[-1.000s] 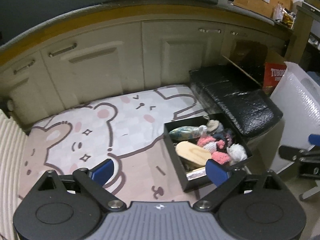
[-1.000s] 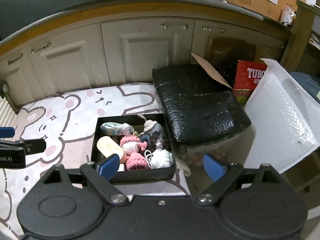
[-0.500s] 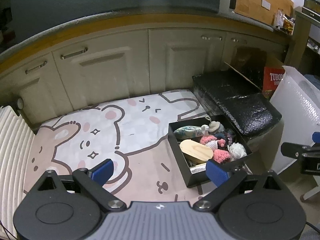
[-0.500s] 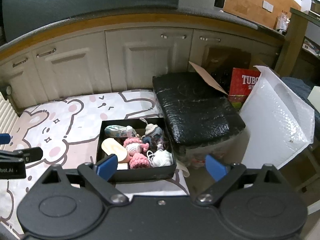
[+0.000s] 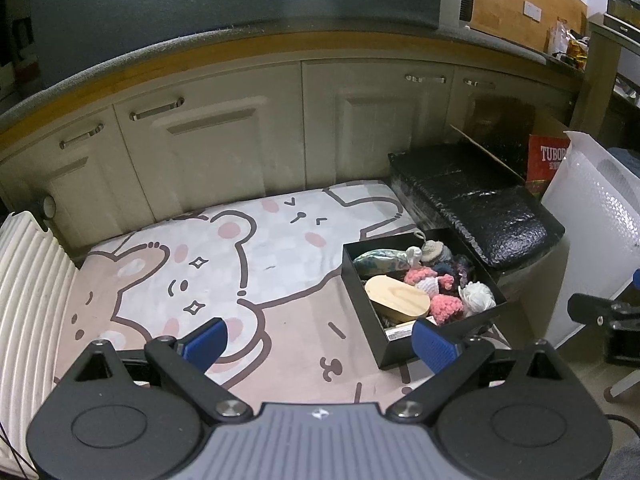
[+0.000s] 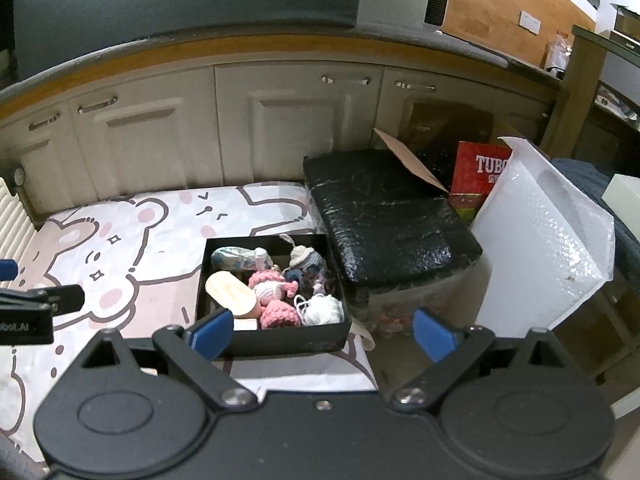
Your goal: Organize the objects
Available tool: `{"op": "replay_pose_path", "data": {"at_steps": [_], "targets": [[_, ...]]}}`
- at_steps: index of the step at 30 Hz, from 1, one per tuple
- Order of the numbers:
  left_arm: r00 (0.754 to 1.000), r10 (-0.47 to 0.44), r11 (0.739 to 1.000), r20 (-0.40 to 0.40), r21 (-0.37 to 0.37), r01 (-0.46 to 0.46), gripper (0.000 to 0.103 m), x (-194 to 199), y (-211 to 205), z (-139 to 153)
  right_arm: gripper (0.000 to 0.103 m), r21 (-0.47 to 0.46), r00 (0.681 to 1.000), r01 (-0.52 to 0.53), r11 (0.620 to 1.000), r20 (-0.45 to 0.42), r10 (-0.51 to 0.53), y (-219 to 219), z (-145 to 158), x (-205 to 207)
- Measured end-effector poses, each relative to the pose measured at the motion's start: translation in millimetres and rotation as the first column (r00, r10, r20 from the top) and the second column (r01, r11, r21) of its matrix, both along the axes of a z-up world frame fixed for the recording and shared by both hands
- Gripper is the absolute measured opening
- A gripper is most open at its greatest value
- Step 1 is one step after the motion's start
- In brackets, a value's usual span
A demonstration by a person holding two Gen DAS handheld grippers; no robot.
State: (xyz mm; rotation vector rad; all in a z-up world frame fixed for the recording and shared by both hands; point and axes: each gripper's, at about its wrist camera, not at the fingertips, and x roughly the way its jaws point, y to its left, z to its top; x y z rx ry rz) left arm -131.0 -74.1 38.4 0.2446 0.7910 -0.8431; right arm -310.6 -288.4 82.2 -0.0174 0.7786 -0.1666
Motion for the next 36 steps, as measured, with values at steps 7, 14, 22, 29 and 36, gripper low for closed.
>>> {"op": "replay_pose_path", "data": {"at_steps": [7, 14, 22, 29, 36], "targets": [[1.000, -0.001, 1.000, 0.008, 0.013, 0.001, 0.098, -3.7, 2.1, -1.4, 0.098, 0.009, 1.000, 0.008, 1.000, -0.013, -0.008, 4.3, -1.4, -4.0], [1.000, -0.002, 1.000, 0.008, 0.017, 0.002, 0.098, -3.1, 4.4, -1.3, 0.098, 0.015, 1.000, 0.018, 1.000, -0.021, -0.018, 3.9, -1.6, -4.5], [1.000, -0.003, 1.000, 0.006, 0.016, 0.003, 0.098, -2.7, 4.6, -0.9, 0.098, 0.015, 1.000, 0.018, 1.000, -0.025, -0.017, 4.1, -1.3, -3.3], [1.000, -0.003, 1.000, 0.006, 0.018, 0.002, 0.098, -2.2, 5.7, -1.5, 0.098, 0.014, 1.000, 0.015, 1.000, -0.027, -0.015, 5.7, -0.7, -2.5], [1.000, -0.002, 1.000, 0.007, 0.019, 0.002, 0.098, -2.5, 5.6, -1.4, 0.099, 0.013, 0.999, 0.017, 1.000, -0.027, -0.016, 6.3, -0.6, -2.4]]}}
